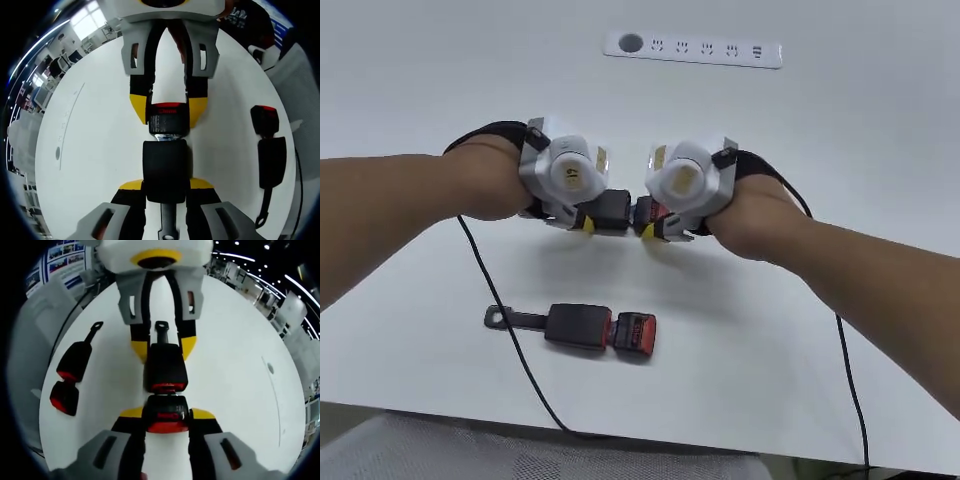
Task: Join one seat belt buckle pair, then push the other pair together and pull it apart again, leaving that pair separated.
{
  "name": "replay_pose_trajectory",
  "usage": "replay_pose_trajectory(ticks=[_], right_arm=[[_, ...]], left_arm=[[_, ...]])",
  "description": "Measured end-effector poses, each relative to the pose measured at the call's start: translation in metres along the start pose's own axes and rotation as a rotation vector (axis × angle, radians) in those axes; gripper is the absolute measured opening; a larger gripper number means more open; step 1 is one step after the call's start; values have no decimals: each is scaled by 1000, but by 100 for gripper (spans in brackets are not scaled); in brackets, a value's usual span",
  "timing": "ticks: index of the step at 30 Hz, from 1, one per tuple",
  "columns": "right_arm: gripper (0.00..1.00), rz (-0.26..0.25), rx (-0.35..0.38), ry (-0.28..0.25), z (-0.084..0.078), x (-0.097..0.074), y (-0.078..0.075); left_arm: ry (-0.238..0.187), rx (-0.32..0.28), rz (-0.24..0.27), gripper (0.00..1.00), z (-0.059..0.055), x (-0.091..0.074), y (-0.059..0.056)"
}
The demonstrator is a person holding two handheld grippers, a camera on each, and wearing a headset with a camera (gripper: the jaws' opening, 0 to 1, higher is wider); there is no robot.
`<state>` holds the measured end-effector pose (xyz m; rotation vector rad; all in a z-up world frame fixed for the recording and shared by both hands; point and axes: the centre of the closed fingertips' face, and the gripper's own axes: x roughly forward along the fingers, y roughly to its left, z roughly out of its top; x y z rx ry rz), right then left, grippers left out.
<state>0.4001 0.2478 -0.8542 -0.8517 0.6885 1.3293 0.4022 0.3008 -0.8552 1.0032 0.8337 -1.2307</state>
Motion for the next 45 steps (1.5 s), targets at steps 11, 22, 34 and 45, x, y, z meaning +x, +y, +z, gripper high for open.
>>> replay_pose_trajectory(ticks=[11, 22, 34, 45], right_arm=[[32, -2, 21, -16, 0, -3, 3], [33, 2, 27, -32, -18, -14, 2], [34, -18, 29, -6, -60, -34, 4], [35, -47, 83, 35, -111, -64, 8]], left_arm=[[-33, -11, 12, 31, -2, -1, 0], [-47, -21, 20, 31, -1, -2, 0], [-31, -26, 30, 31, 0, -2, -3], [-32, -7, 16, 32, -1, -2, -3]])
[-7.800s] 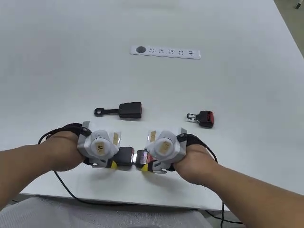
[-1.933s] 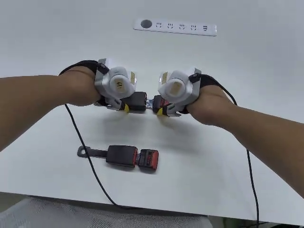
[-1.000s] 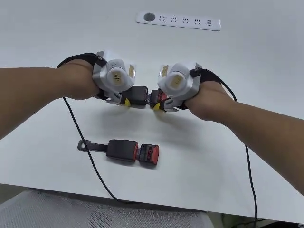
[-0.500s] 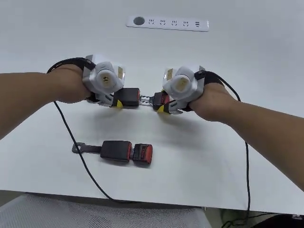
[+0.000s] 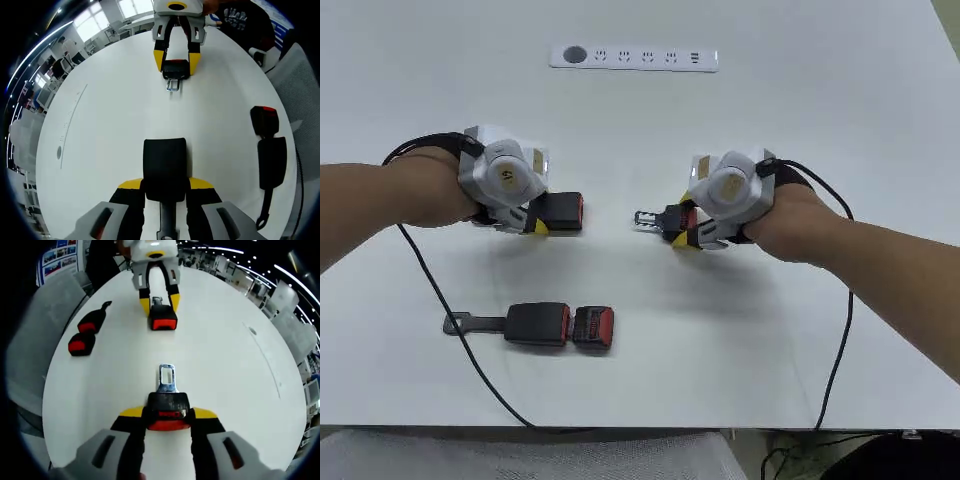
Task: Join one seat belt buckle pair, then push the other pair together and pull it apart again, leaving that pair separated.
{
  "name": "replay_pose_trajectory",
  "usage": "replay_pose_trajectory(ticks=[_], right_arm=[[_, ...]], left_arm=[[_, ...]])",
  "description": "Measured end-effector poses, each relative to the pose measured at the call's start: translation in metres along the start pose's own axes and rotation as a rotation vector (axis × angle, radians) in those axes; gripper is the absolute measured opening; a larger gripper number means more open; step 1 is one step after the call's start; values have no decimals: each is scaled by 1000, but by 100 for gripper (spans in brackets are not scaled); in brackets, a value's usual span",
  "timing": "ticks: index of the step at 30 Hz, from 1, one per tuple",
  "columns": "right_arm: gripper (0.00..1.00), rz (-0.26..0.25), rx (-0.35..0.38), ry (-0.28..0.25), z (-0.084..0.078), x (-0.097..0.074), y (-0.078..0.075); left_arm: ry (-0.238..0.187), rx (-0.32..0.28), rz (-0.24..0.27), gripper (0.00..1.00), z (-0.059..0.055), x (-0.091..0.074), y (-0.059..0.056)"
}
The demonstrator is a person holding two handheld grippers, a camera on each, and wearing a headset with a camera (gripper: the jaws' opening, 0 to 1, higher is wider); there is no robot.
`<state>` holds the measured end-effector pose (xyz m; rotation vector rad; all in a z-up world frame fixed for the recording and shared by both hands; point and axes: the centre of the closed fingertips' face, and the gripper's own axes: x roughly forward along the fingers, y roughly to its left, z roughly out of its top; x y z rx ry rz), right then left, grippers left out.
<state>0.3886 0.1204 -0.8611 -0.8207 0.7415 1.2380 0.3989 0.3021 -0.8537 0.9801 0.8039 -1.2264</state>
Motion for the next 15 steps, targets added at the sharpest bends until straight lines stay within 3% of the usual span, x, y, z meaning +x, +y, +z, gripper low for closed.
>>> replay_pose_trajectory(ticks=[8, 15], right_arm=[[36, -2, 9, 39, -28, -22, 8], [36, -29, 26, 61, -46, -36, 7]], left_arm=[[-27, -3, -2, 32, -1, -1, 0], [-12, -5, 4, 33, 0, -1, 1]])
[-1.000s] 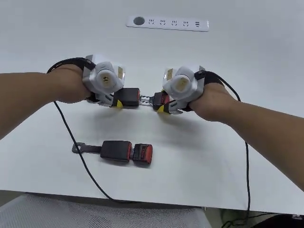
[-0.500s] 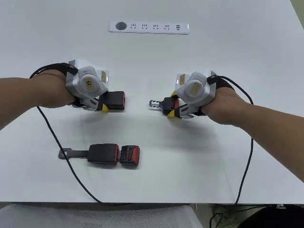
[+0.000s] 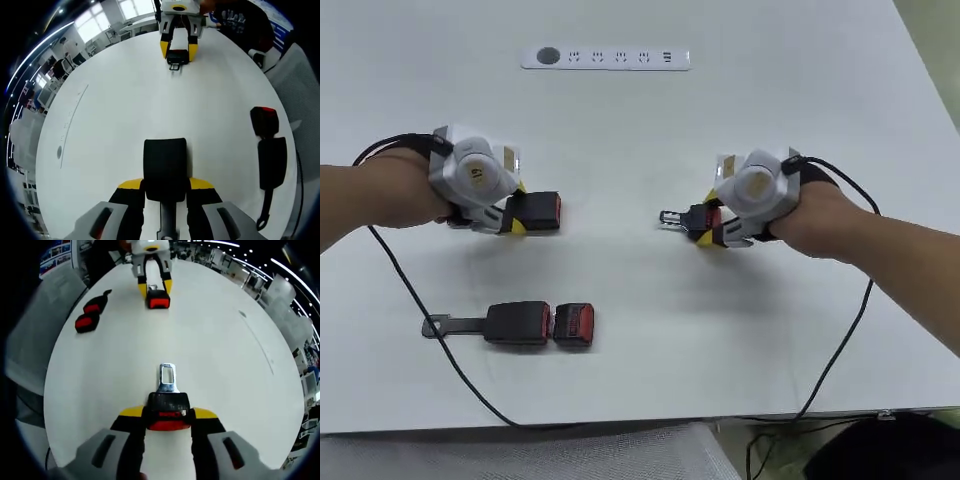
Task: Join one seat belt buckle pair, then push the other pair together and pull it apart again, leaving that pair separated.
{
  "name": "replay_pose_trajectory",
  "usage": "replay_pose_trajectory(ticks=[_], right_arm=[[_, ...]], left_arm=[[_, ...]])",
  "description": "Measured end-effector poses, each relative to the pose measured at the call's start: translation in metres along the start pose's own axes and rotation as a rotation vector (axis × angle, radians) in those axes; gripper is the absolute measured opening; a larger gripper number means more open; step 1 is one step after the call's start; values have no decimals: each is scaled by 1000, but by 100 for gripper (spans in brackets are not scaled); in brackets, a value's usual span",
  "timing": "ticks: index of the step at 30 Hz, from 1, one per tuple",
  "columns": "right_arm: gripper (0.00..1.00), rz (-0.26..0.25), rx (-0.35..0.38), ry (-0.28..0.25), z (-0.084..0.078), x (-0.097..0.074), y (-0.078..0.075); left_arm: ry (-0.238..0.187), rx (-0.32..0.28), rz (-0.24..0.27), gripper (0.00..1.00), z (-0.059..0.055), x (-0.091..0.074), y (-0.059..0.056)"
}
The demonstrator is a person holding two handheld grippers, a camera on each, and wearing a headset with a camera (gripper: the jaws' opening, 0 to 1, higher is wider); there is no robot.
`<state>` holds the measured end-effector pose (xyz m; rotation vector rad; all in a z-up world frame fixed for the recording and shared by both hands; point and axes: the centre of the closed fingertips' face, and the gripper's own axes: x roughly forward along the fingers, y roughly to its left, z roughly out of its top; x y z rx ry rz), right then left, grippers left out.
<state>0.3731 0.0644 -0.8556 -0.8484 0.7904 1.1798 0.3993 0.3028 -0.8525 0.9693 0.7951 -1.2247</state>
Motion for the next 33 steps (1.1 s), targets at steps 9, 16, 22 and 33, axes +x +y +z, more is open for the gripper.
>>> replay_pose_trajectory(ticks=[9, 16, 22, 33], right_arm=[[58, -149, 119, 54, -8, -11, -12], [62, -196, 285, -42, -12, -28, 7], [69, -216, 363, -135, -10, -51, 30], [85, -225, 377, -228, 15, -82, 73]], left_arm=[[6, 20, 25, 35, 1, -2, 0], [-84, -39, 122, 46, 9, -28, 5], [-142, -100, 181, 53, 3, -65, -21], [-238, -377, 303, 67, -46, -135, -83]])
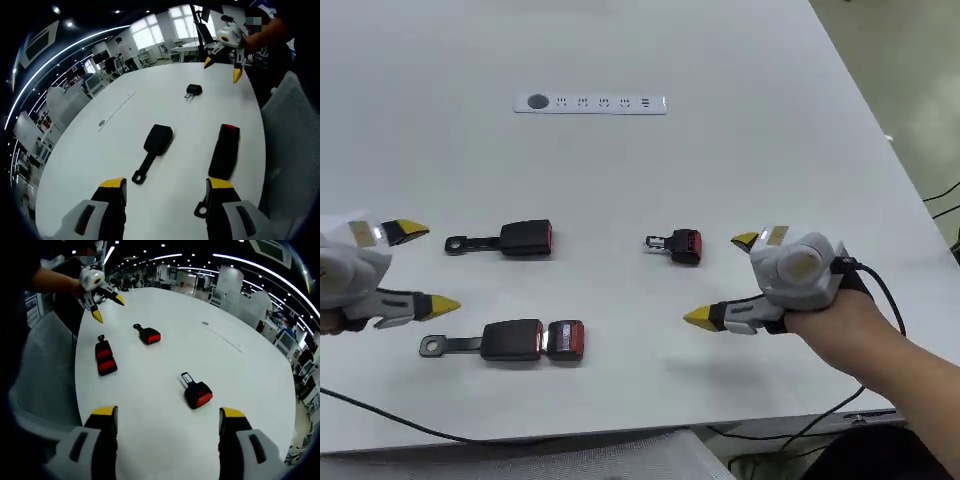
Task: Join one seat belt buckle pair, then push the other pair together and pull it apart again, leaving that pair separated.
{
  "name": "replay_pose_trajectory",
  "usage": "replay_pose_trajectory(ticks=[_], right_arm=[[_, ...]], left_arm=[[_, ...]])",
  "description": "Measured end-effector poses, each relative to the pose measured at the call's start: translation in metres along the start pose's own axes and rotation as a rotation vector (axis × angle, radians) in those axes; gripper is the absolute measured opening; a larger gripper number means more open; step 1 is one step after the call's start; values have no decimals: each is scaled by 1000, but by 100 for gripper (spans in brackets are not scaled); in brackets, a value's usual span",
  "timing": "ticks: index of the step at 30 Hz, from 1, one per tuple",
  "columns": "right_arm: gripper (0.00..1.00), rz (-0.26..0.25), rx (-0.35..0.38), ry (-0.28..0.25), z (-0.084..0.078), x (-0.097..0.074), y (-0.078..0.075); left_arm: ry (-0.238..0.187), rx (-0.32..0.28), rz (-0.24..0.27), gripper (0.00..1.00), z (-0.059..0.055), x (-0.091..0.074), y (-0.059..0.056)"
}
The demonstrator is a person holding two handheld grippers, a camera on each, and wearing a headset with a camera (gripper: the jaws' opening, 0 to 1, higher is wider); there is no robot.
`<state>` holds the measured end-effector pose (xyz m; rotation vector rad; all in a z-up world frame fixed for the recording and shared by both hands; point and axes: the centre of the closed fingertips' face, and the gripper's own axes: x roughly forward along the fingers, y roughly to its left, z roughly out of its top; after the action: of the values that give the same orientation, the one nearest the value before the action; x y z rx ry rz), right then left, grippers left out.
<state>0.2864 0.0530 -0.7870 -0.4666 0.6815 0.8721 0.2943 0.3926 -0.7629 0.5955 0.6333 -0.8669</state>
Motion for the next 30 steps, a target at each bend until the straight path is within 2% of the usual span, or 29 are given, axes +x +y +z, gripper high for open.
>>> replay_pose_trajectory(ticks=[2, 3, 4, 9, 16, 19, 20, 23, 27, 30], right_arm=[[88, 2, 6, -13, 0, -7, 8], [89, 2, 7, -14, -1, -8, 10], [90, 0, 16, -17, -5, -13, 14], [96, -12, 62, -27, -16, -29, 21], [100, -35, 105, -50, -22, -46, 23], [100, 1, 208, -153, -6, -56, 28], [100, 1, 211, -165, -4, -59, 27], [100, -19, 157, -146, -7, -67, 27], [100, -28, 149, -133, -11, -73, 27], [100, -29, 131, -129, -11, -75, 28]], left_arm=[[-14, -56, 10, 70, -8, -13, -4], [-15, -65, 13, 71, -10, -16, -5], [-28, -106, 26, 72, -16, -25, -8], [-61, -228, 90, 78, -34, -46, -12], [-72, -288, 131, 90, -55, -68, -21], [-109, -338, 146, 100, -57, -78, -21], [-119, -353, 147, 100, -58, -82, -22], [-166, -406, 170, 100, -56, -90, -18], [-167, -413, 192, 100, -60, -94, -14], [-148, -394, 200, 100, -63, -95, -11]])
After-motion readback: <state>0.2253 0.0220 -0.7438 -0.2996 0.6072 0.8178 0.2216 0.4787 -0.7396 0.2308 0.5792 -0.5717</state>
